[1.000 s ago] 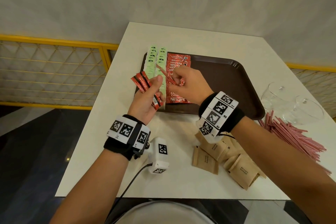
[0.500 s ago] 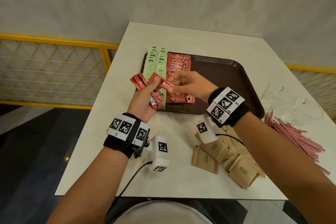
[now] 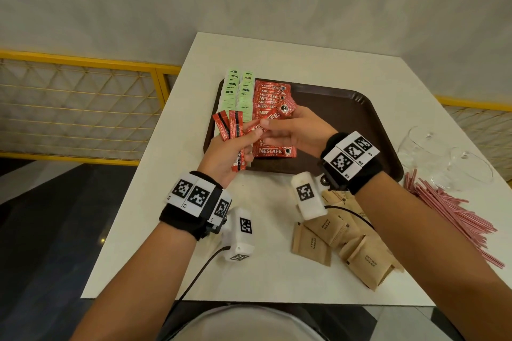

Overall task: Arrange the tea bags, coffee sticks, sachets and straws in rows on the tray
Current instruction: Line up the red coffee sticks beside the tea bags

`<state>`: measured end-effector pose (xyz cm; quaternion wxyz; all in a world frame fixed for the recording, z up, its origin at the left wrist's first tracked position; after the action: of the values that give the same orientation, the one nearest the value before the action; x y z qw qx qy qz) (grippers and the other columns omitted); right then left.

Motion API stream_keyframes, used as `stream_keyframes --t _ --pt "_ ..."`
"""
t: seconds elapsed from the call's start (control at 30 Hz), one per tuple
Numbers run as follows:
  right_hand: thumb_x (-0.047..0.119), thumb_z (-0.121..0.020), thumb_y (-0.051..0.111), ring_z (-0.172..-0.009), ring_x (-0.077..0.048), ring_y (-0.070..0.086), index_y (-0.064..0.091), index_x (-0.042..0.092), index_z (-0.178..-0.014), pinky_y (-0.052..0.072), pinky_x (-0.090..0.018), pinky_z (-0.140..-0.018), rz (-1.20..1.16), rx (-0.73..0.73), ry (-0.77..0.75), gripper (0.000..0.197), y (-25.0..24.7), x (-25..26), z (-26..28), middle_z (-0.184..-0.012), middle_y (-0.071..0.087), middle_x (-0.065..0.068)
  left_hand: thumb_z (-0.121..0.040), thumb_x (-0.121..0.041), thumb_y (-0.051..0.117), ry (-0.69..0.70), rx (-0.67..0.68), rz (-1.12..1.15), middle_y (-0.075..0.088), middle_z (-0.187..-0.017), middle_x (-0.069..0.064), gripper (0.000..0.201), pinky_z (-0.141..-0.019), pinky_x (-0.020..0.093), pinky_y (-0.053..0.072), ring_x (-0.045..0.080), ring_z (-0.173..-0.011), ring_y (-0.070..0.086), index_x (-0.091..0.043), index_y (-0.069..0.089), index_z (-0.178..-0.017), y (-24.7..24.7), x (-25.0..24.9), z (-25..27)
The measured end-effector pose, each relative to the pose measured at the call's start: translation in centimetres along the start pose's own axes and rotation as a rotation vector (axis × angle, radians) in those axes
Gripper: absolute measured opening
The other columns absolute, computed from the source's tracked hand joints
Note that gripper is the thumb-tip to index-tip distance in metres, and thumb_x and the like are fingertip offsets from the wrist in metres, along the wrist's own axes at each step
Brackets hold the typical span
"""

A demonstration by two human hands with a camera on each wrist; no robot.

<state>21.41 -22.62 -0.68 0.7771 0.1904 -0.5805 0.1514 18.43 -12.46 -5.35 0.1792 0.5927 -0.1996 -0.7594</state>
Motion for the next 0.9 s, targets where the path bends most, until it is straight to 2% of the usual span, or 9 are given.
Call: stream_keyframes --t 0.1,0.17,0.27,0.37,0.47,0.57,0.67,0.77,0.9 --pt "0.011 -0.084 0.066 -0.082 -0.015 0.065 0.063 0.015 -0.098 0.058 -0.027 -0.069 0.103 -0.126 -0.065 0.015 -1.7 0.7 0.2 -0.094 0.067 -0.002 -0.085 -0.004 0.064 -0.026 -0.041 -0.019 0.055 -0.075 0.000 0.033 -0.038 0.015 0.034 0.002 -0.045 0.040 -0.010 0.061 -0.118 -0.6 0.0 -0.2" --pt "0.015 -0.083 0.068 -0.074 -0.007 0.062 0.065 0.017 -0.090 0.055 -0.022 -0.066 0.358 -0.205 -0.154 0.007 -2.7 1.9 0.4 -0.086 0.065 0.001 -0.085 -0.004 0.063 -0.044 -0.062 -0.041 0.054 -0.080 0.002 0.027 -0.039 0.014 0.034 0.003 -0.046 0.040 -0.011 0.064 -0.111 -0.9 0.1 -0.2" --pt "0.018 -0.082 0.070 -0.065 -0.003 0.062 0.071 0.019 -0.088 0.050 -0.014 -0.065 0.765 -0.101 -0.166 0.006 -1.7 2.0 0.1 -0.078 0.068 0.004 -0.086 -0.001 0.060 -0.056 -0.067 -0.037 0.051 -0.076 0.002 0.020 -0.039 0.014 0.033 0.002 -0.043 0.039 -0.012 0.066 -0.101 -0.9 0.1 -0.3" --pt "0.021 -0.079 0.073 -0.062 0.007 0.058 0.072 0.019 -0.096 0.046 -0.009 -0.069 0.950 -0.018 -0.133 0.017 -0.5 1.0 -0.2 -0.075 0.066 0.012 -0.087 -0.001 0.059 -0.074 -0.039 -0.034 0.048 -0.070 0.000 0.019 -0.039 0.014 0.033 0.003 -0.044 0.039 -0.013 0.066 -0.100 -0.4 0.4 -0.2" --pt "0.022 -0.079 0.074 -0.070 0.002 0.057 0.072 0.014 -0.098 0.043 -0.014 -0.072 1.038 -0.062 -0.127 0.021 -0.8 0.7 -0.7 -0.082 0.066 0.006 -0.088 -0.004 0.059 -0.048 -0.072 -0.032 0.050 -0.072 -0.001 0.018 -0.041 0.014 0.034 0.004 -0.050 0.038 -0.014 0.065 -0.103 -0.7 0.3 -0.1" --pt "0.021 -0.079 0.074 -0.077 -0.002 0.054 0.071 0.013 -0.100 0.039 -0.013 -0.070 1.158 -0.115 -0.034 0.022 -2.1 0.2 -1.2 -0.089 0.062 0.005 -0.089 -0.016 0.063 -0.031 -0.169 0.041 0.053 -0.073 -0.004 0.021 -0.040 0.014 0.036 0.004 -0.051 0.040 -0.014 0.061 -0.110 -2.0 -0.1 -0.1" --pt "0.015 -0.079 0.073 -0.084 -0.009 0.056 0.069 0.014 -0.099 0.044 -0.022 -0.077 1.281 -0.076 0.060 0.020 -2.3 -1.1 -1.8 -0.087 0.059 0.006 -0.088 -0.026 0.063 -0.035 -0.258 0.100 0.053 -0.077 -0.001 0.027 -0.037 0.016 0.036 0.004 -0.048 0.042 -0.013 0.058 -0.111 -3.3 -0.2 -0.1" --pt "0.013 -0.077 0.074 -0.086 -0.015 0.058 0.065 0.016 -0.090 0.050 -0.029 -0.080 1.367 -0.028 0.096 0.016 -1.9 -2.2 -2.5 -0.085 0.058 0.004 -0.089 -0.032 0.061 -0.048 -0.268 0.132 0.052 -0.076 -0.001 0.026 -0.037 0.016 0.036 0.005 -0.050 0.042 -0.013 0.058 -0.108 -3.3 -0.1 0.1" --pt "0.015 -0.078 0.074 -0.090 -0.018 0.057 0.064 0.015 -0.090 0.049 -0.029 -0.080 1.422 -0.030 0.091 0.016 -1.8 -2.7 -3.2 -0.091 0.057 0.003 -0.090 -0.033 0.059 -0.063 -0.264 0.140 0.052 -0.075 -0.001 0.024 -0.038 0.016 0.035 0.005 -0.050 0.041 -0.013 0.059 -0.104 -3.2 0.1 0.3"
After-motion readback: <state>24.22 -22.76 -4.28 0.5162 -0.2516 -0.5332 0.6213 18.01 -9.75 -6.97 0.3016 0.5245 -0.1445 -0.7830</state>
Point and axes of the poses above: each hand's wrist, its own z-axis away from the middle knuckle, its own y-axis out of the palm, x = y × z, the point moved 9 cm from there along -z, towards the middle knuckle
